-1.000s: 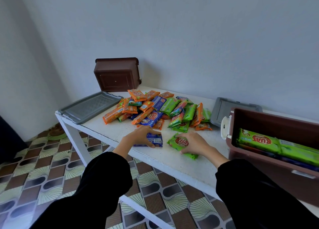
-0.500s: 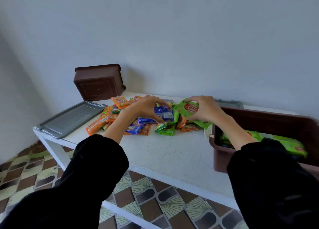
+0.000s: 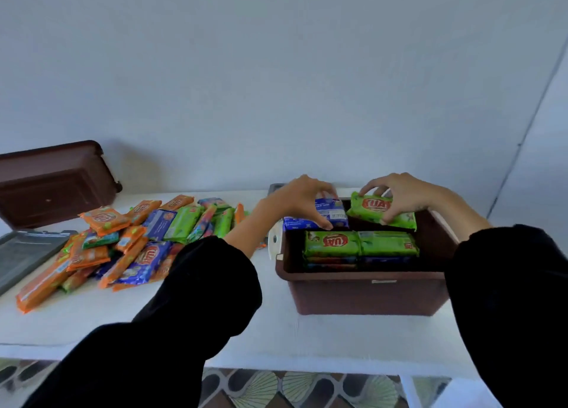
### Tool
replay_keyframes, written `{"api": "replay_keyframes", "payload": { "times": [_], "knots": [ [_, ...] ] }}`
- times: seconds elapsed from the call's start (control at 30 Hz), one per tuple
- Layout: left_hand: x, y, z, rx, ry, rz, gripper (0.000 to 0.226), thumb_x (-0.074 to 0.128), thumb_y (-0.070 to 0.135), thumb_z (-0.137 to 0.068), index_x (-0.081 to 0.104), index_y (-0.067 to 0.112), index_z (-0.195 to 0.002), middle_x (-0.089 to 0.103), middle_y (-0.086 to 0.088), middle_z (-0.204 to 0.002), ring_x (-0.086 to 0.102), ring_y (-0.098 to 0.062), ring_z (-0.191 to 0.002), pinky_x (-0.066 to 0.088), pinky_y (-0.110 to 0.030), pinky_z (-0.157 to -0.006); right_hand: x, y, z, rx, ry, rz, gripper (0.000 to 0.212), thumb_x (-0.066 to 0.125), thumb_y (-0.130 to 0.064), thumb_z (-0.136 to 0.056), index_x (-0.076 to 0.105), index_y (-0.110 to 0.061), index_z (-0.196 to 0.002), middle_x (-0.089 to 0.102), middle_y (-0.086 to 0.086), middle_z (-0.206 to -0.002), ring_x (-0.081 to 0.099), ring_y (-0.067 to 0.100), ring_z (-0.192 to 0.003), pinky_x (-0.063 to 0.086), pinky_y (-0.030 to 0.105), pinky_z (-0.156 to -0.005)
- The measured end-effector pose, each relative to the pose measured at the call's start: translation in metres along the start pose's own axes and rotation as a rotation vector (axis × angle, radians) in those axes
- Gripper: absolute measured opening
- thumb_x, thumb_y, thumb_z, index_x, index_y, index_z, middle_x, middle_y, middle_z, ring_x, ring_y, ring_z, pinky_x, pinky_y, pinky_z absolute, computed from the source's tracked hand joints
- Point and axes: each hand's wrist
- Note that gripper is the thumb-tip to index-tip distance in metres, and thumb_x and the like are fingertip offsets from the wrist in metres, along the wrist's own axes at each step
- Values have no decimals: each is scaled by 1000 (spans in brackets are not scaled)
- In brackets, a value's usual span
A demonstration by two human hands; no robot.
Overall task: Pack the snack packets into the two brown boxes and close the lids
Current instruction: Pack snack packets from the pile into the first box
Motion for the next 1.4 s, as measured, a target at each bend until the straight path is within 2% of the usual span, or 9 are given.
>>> {"api": "replay_keyframes", "payload": {
  "times": [0.07, 0.23, 0.37, 0.67, 0.87, 0.97, 1.1, 1.2, 1.4],
  "knots": [
    [19, 4, -14, -4, -57, -12, 63, 80, 34, -68, 57, 12, -123, 64, -5, -118, 59, -19, -106, 42, -25, -86, 10, 15, -1, 20, -30, 13, 71, 81, -9, -64, 52, -30, -125, 55, 8, -127, 51, 25, -117, 42, 34, -92],
    [53, 0, -36, -16, -155, -51, 67, 81, 36, -67, 54, 17, -125, 62, -7, -117, 58, -23, -105, 45, -35, -92, 33, 35, -10, -6, -52, 85, 70, 80, -10, -63, 52, -27, -126, 57, 3, -121, 53, 19, -109, 45, 27, -85],
    [67, 4, -41, 16, -177, -81, 66, 78, 38, -70, 53, 19, -128, 61, -5, -120, 56, -21, -108, 46, -36, -93, 47, 43, -14, -50, -60, 119, 70, 77, -9, -65, 51, -23, -128, 56, 3, -122, 48, 13, -100, 39, 22, -81],
    [70, 2, -44, 56, -151, -182, 66, 74, 44, -72, 53, 22, -130, 52, -5, -119, 47, -19, -109, 38, -29, -84, 58, 50, -19, -76, -51, 97, 72, 77, -8, -67, 48, -23, -130, 51, 2, -126, 48, 15, -108, 38, 22, -82],
    [65, 6, -40, 89, -81, -330, 67, 69, 54, -73, 53, 24, -130, 57, -1, -118, 50, -17, -110, 34, -26, -76, 60, 48, -18, -76, -61, 136, 73, 76, -10, -70, 44, -25, -134, 47, 4, -126, 47, 19, -112, 38, 23, -86],
    [65, 7, -38, 80, -102, -303, 68, 69, 54, -72, 52, 23, -131, 55, -2, -120, 50, -18, -111, 37, -27, -77, 61, 46, -18, -69, -69, 173, 73, 75, -12, -72, 42, -26, -136, 44, 6, -126, 45, 21, -114, 36, 23, -86],
    [64, 9, -36, 56, -148, -279, 70, 71, 50, -73, 51, 19, -132, 53, -5, -120, 48, -19, -110, 42, -32, -84, 62, 44, -19, -32, -48, 223, 73, 74, -14, -74, 42, -29, -137, 35, 7, -125, 40, 22, -114, 37, 27, -97],
    [59, 11, -32, 37, -171, -204, 67, 72, 46, -73, 53, 17, -130, 54, -5, -119, 49, -19, -109, 41, -30, -85, 61, 39, -16, -12, -58, 247, 68, 72, -15, -76, 44, -30, -136, 37, 6, -122, 41, 23, -114, 36, 27, -96],
    [21, -14, -2, -44, 73, 35, 34, 65, 27, -85, 65, 10, -115, 66, -10, -108, 61, -21, -97, 47, -30, -84, 40, -26, -20, -118, 102, 67, 50, 66, -12, -82, 53, -21, -129, 50, 7, -115, 49, 23, -117, 36, 26, -87]
  ]
}}
Point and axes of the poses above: each hand's wrist, its own z-axis away from the middle knuckle, its own x-axis out of the palm, y = z × x
